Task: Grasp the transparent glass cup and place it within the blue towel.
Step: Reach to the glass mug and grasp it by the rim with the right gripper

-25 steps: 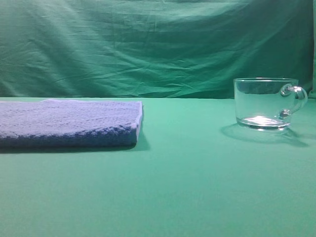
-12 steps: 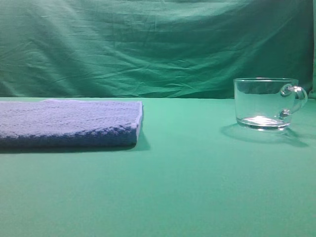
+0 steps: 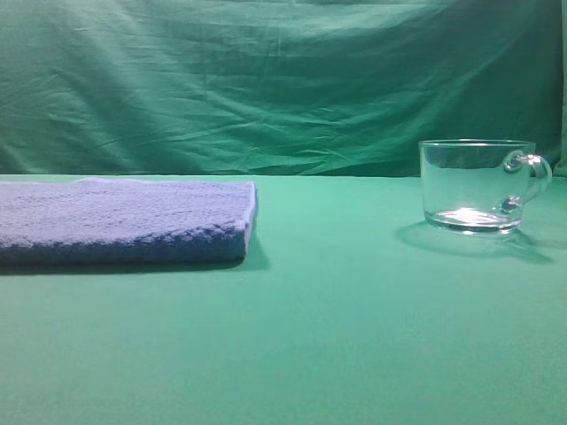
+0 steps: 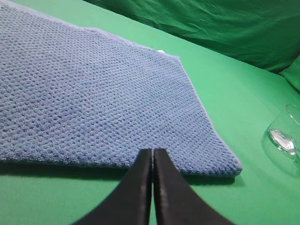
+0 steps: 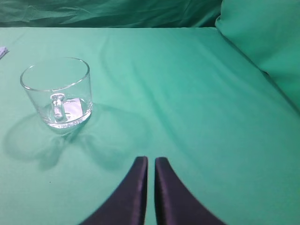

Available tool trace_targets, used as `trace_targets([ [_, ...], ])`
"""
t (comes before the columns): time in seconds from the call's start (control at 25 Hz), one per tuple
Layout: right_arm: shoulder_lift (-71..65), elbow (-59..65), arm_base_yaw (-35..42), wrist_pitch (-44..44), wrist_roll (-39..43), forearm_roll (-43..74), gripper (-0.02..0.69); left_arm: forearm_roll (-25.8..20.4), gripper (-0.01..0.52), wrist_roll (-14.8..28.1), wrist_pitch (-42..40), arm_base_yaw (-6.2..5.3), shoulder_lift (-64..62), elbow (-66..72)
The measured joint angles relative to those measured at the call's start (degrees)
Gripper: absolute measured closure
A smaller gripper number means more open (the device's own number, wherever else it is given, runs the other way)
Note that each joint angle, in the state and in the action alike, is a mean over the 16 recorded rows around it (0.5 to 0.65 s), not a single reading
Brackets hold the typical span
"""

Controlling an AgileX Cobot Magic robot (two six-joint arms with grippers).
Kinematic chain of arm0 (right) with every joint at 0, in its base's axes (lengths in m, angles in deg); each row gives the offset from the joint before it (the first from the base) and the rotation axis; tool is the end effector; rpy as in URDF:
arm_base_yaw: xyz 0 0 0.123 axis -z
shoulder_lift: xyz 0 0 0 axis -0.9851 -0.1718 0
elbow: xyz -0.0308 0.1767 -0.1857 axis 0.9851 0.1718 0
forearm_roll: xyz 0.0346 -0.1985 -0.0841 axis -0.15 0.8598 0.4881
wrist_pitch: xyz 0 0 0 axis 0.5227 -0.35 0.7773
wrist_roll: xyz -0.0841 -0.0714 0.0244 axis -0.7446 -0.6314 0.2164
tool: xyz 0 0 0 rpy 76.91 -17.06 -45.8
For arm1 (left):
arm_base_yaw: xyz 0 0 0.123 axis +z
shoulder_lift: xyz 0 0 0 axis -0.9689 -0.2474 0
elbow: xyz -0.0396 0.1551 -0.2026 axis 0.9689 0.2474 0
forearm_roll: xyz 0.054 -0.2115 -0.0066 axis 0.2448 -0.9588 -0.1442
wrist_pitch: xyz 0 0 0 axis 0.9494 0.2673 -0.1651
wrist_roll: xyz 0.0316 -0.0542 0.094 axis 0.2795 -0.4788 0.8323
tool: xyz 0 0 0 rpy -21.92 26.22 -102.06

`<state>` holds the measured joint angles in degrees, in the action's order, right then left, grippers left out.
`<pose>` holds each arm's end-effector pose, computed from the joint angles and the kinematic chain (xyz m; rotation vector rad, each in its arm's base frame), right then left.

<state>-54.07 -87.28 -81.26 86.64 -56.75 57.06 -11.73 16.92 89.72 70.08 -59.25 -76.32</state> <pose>0.0696 0.0045 0.1765 0.0183 1.7733 0.0852 0.0614 -0.0227 0.1885 -0.1651 1.8231 -0.4814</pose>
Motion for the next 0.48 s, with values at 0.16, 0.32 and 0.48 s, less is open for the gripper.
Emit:
trace_targets([
  [0.16,-0.9,-1.1,-1.5,-2.5,-0.2,-3.8,0.613,0.0,0.514,0.0,0.0,0.0,0.0,0.0],
  [0.32,-4.3,-4.3,-4.1,-2.5,-1.5,-7.5,0.613,0.0,0.514,0.0,0.0,0.0,0.0,0.0],
  [0.48,-11.0,-9.2,-7.0,0.8,-3.9,-10.0,0.613,0.0,0.514,0.0,0.0,0.0,0.0,0.0],
])
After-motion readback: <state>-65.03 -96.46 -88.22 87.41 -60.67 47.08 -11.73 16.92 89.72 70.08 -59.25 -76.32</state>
